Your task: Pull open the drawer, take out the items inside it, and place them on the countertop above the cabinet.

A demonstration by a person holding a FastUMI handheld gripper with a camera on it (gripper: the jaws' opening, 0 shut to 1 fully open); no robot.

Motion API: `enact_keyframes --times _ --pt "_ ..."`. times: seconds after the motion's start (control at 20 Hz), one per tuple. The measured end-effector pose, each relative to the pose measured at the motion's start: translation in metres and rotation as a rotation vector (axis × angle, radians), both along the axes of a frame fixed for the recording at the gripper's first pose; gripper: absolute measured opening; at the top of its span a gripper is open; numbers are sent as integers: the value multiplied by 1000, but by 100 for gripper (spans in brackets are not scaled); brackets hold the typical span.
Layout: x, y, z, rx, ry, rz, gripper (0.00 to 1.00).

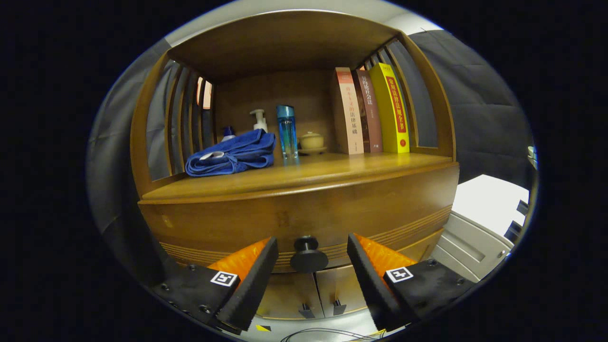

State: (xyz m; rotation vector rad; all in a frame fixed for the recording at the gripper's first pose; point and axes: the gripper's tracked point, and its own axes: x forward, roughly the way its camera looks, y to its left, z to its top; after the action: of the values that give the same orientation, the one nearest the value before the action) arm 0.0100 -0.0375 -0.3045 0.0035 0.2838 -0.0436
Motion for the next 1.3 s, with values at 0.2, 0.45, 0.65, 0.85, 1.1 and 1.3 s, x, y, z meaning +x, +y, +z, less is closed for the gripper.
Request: enact_keyframes --times 0.2,0.45,0.65,0.85,1.1,1.3 --pt "2 0 -8 -29 6 -10 74" --pt "2 1 -11 -41 53 15 52" --pt "-5 1 -9 -50 55 17 46" --pt "-30 0 -4 -65 52 31 46" --pt "-57 -1 2 -54 78 21 46" --pt "-74 -2 5 -60 110 17 46"
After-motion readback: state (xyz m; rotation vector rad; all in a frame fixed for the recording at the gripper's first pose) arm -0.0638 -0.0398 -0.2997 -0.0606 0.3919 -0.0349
